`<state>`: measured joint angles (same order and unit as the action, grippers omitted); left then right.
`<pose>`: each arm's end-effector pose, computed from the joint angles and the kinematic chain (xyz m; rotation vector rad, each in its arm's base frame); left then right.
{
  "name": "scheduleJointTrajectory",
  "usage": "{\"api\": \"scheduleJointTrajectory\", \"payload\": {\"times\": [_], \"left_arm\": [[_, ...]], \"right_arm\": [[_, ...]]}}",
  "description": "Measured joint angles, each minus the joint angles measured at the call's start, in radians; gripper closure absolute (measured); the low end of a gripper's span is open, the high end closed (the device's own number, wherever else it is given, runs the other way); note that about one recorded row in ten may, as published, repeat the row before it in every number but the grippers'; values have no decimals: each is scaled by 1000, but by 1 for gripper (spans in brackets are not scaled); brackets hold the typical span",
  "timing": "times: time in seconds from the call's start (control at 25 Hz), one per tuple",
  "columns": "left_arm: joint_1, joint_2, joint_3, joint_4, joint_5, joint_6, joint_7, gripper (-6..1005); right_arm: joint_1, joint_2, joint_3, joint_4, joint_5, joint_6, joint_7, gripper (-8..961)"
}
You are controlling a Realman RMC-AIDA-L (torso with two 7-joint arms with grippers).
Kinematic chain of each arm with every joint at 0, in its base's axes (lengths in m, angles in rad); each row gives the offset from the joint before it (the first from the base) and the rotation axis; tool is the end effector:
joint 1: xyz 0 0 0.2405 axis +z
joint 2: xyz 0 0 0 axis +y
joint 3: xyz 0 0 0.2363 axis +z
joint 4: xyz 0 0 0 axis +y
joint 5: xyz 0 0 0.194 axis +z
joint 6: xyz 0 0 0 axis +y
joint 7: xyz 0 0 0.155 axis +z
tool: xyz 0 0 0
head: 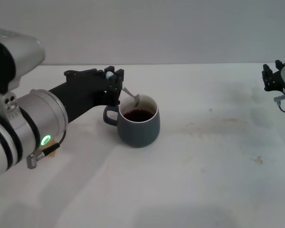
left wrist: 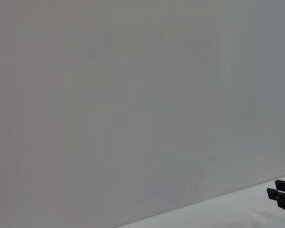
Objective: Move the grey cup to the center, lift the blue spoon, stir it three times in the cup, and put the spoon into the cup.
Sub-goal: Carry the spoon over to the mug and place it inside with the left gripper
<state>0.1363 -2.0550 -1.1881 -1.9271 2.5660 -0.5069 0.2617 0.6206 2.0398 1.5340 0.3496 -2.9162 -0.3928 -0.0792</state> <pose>-0.1234 0.2774 0.0135 -2.0970 -0.7536 -0.5293 0.2906 0.4169 0.0057 -1.7748 0.5507 0.1705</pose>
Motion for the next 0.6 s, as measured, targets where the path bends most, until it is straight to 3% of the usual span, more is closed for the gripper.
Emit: {"api": "scheduleJointTrajectory", "payload": {"times": [0.2,0.6], "left_arm": [[-60,-2,-4,57,-2,-11,-1,839],[-164,-4,-36,194,-14,2,-9,837]], "right_arm": [[-2,15,7,-1,0,-1,-51,661],[-21,21,9,2,0,-1,-66,661]]}}
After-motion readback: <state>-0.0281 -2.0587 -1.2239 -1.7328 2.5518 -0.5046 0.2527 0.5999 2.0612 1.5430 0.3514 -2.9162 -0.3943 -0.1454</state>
